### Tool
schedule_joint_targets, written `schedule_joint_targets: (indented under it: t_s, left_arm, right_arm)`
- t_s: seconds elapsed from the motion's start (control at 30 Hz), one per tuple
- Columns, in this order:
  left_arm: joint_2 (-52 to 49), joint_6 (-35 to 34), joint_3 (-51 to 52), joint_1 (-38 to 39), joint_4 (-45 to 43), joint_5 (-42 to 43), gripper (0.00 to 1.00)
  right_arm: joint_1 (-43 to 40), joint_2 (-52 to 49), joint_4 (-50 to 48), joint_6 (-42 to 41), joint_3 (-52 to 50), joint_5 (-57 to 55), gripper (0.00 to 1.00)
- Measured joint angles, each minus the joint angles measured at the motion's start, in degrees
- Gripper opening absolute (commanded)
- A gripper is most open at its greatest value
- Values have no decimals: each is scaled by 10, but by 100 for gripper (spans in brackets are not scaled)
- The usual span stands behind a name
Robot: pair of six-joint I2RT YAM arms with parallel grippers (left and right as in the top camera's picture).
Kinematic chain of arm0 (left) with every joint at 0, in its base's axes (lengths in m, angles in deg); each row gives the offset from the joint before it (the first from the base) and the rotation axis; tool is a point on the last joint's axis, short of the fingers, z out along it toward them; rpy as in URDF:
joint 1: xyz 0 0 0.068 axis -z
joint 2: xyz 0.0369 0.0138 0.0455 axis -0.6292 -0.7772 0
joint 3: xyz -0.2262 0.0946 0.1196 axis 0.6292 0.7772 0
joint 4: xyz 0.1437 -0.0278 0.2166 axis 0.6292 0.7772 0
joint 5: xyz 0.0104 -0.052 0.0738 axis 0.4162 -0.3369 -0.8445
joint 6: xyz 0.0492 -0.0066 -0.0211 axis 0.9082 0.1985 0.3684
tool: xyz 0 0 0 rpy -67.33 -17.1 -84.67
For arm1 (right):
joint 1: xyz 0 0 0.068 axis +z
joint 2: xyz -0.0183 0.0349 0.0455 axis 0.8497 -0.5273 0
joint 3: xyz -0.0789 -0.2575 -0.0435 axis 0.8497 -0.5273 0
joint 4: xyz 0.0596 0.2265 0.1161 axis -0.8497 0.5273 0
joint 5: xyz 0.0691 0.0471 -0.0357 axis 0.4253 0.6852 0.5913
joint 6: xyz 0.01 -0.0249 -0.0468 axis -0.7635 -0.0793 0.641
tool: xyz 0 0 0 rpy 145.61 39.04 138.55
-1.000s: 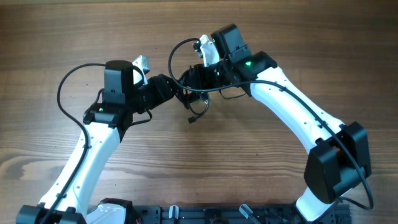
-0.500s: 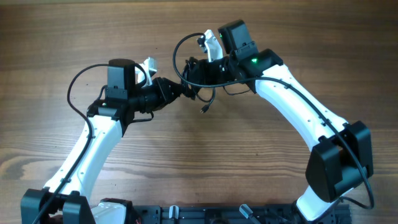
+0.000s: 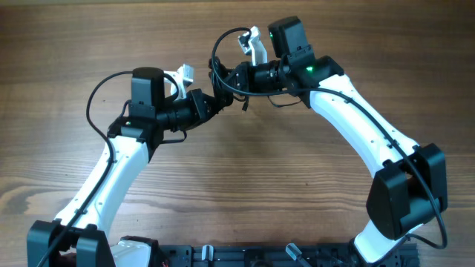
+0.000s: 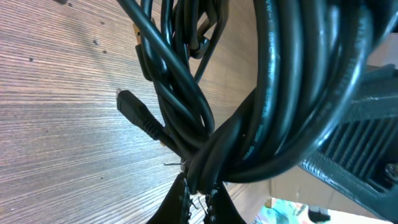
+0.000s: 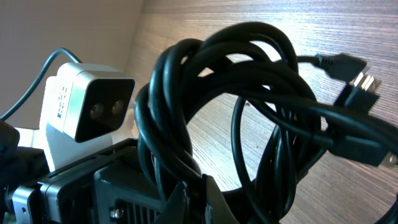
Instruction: Untangle cables
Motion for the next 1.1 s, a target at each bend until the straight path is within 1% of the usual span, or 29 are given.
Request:
schedule_joint_targets:
  t_s: [0.1,0.27,0.33,0.4,0.43,0.5,0.53,0.6,0.63,0.7,0.8,0.83,0.87,0.9,0.93,1.0,1.1]
  left_arm:
    - [0,-8,0,11,0,-34,4]
    - [-14,-21,1,16,-11,-83,4]
    - [-14,-22,1,16,-11,-88,4]
    - [-14,-22,1,16,-6,-91,4]
    - [-14,-22,1,16,1,-92,4]
    - [-13,-22,0,16,25,-98,4]
    - [-9,-20,1,16,56,-104,4]
    - [-2,-13,1,16,86,-111,4]
    - [3,-8,1,16,103,-114,4]
    - [11,4,1,16,125,-114,4]
    - [13,19,1,16,137,-113,4]
    - [13,21,1,16,138,-113,11]
    - [13,26,1,16,138,-113,28]
    - [13,30,1,16,138,-113,36]
    - [13,32,1,16,138,-113,42]
    - [14,41,1,16,139,-112,47]
    - [34,46,1,16,173,-126,49]
  right_arm:
    - [0,0,11,-3,0,7,4]
    - [28,11,26,-11,1,73,4]
    - [31,13,46,-11,3,54,4]
    - [30,13,71,-11,3,11,4]
    - [29,13,83,-10,3,-18,8]
    - [28,13,95,-2,3,-68,23]
    - [28,13,95,5,3,-94,36]
    - [28,13,92,19,3,-120,53]
    - [28,13,90,26,3,-129,57]
    - [28,13,84,36,4,-140,61]
    - [28,13,84,45,4,-148,61]
    - [28,13,85,46,4,-148,65]
    - [28,13,88,46,4,-150,72]
    - [28,13,90,47,4,-151,73]
    - [28,13,92,48,4,-153,77]
    - [28,13,95,50,4,-154,79]
    - [28,14,111,51,4,-157,81]
